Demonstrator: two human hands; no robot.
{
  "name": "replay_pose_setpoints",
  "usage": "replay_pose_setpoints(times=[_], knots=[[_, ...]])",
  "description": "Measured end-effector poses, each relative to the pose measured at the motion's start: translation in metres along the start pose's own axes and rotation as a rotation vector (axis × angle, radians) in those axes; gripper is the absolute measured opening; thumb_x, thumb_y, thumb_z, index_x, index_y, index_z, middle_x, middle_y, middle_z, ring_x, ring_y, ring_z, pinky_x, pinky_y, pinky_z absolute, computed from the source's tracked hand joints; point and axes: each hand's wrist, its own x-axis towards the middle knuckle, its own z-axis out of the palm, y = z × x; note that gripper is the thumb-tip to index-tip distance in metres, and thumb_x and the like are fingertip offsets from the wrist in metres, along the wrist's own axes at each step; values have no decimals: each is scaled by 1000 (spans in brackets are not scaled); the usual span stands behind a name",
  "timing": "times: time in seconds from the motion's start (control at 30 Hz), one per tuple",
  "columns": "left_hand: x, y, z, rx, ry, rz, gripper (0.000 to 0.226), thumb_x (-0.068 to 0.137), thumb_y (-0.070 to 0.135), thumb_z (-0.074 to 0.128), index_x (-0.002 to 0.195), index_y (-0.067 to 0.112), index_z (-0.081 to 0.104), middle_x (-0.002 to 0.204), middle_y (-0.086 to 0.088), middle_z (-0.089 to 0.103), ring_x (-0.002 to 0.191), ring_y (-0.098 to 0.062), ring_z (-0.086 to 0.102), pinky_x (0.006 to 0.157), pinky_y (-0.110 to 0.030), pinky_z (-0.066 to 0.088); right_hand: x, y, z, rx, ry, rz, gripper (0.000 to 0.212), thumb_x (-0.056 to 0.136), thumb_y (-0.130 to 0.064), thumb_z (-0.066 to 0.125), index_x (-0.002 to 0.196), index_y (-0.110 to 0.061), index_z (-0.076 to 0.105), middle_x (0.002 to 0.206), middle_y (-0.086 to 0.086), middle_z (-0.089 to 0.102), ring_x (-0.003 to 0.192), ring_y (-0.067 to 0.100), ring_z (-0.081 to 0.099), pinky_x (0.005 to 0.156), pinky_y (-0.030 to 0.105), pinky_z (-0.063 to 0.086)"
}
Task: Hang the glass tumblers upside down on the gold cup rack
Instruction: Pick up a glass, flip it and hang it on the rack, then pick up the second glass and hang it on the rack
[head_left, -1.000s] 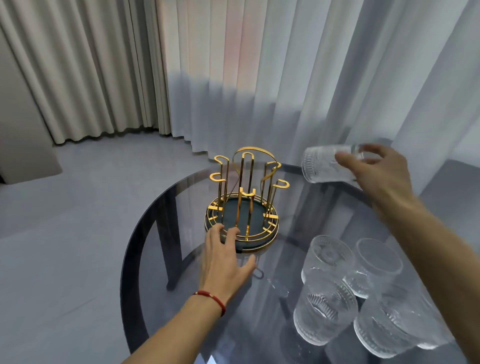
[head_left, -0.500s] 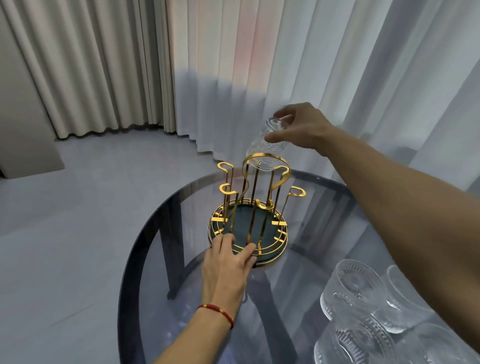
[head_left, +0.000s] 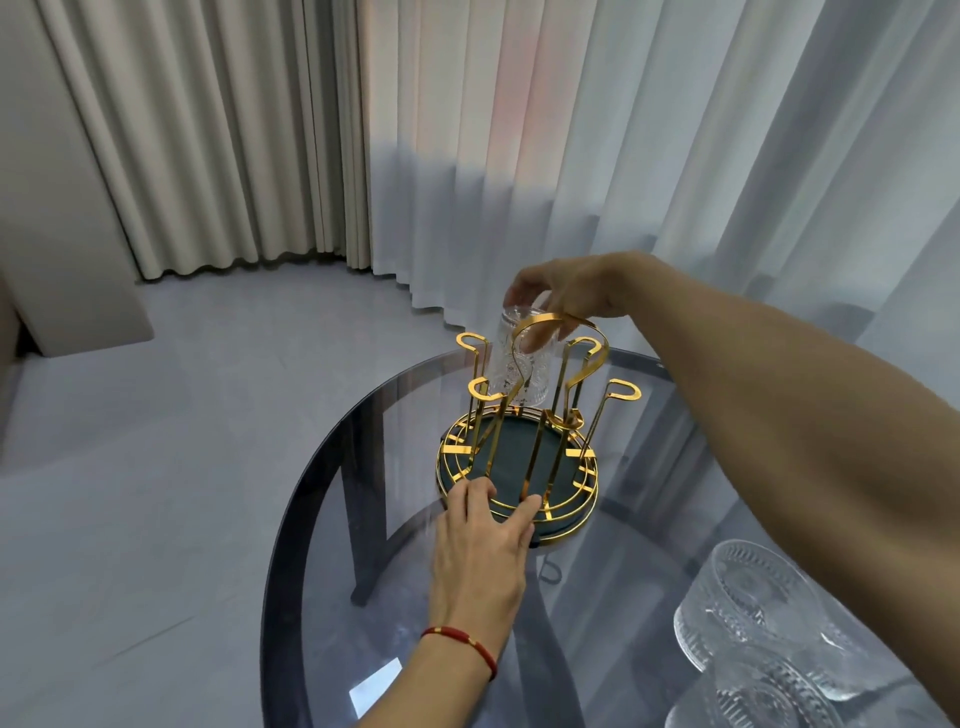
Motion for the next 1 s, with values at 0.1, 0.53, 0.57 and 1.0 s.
replay_pose_setpoints(times=[0.1, 0.53, 0.57, 1.0], knots=[[0, 1, -1, 26, -12, 8, 33, 75, 22, 87, 105, 30, 77, 105, -15, 63, 102, -34, 63, 63, -37, 60, 8, 3, 0, 20, -54, 42, 72, 71, -6, 89, 134, -19, 55, 138, 6, 53, 118, 33, 59, 89, 44, 61], [2, -3, 5, 82, 32, 38, 26, 89, 28, 73, 115, 33, 72, 114, -14, 59, 114, -32, 52, 73, -39, 55, -6, 13, 5, 251, -4, 5, 43, 97, -21, 66, 138, -21, 56, 141, 4, 56, 127, 27, 53, 99, 38, 52], [2, -3, 5, 79, 35, 39, 26, 90, 29, 71, 116, 34, 71, 115, -13, 58, 114, -31, 51, 74, -39, 55, -13, 16, 6, 278, 67, -15, 41, 99, -24, 63, 139, -22, 56, 141, 4, 56, 128, 25, 52, 102, 39, 50], [-9, 29, -37, -66, 4, 240, 34, 74, -8, 71, 100, 13, 77, 101, -14, 58, 100, -31, 51, 72, -47, 49, -282, 63, 148, -149, 698, -149, 14, 89, -35, 63, 92, -24, 70, 83, -12, 70, 79, 6, 64, 75, 30, 53]])
